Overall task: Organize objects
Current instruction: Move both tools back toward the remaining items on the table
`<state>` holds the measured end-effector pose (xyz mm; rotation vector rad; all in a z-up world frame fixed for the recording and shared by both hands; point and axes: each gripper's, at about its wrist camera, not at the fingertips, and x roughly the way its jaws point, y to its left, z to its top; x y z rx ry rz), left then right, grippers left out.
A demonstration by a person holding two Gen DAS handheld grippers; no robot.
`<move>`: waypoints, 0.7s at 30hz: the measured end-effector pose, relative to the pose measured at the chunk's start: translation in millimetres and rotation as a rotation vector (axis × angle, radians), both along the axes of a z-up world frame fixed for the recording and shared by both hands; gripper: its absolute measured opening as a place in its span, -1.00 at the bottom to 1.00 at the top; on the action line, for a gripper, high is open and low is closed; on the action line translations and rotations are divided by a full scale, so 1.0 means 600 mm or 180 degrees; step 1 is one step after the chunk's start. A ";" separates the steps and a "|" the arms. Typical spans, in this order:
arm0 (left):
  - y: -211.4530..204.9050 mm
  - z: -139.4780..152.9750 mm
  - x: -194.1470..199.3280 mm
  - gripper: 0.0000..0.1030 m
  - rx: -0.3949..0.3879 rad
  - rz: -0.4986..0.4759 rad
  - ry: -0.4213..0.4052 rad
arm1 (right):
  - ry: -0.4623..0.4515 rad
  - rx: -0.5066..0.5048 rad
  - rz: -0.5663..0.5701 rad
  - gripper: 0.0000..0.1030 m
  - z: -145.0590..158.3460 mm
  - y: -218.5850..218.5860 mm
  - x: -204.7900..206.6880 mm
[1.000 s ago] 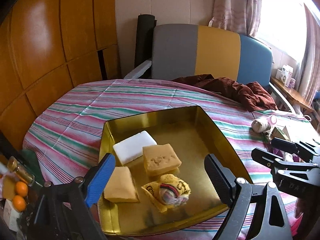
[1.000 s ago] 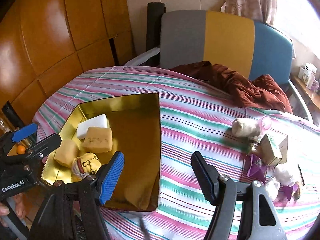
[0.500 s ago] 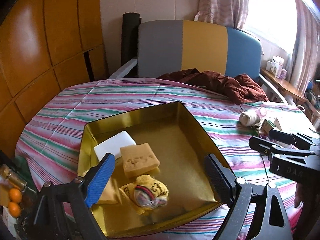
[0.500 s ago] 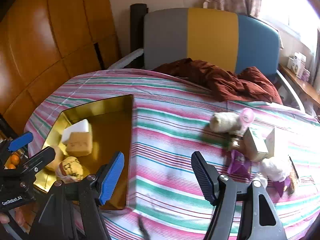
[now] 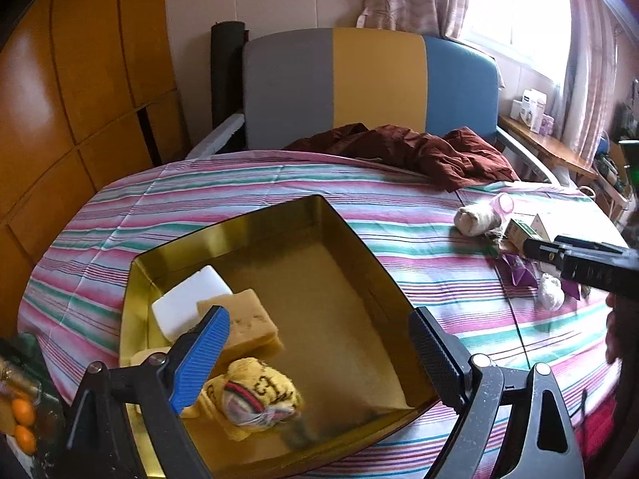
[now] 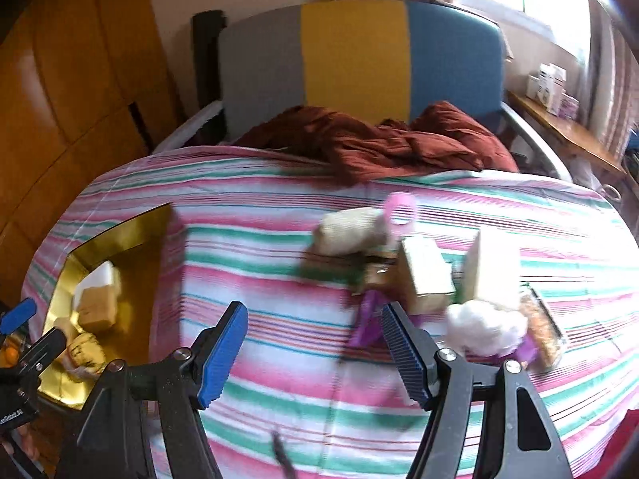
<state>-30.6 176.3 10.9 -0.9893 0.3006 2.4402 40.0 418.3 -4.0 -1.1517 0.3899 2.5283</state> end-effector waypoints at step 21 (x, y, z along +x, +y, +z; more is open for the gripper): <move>0.201 -0.001 -0.052 0.77 -0.0121 -0.0779 -0.0220 | 0.0192 -0.0670 -0.0847 0.37 -0.044 0.217 0.031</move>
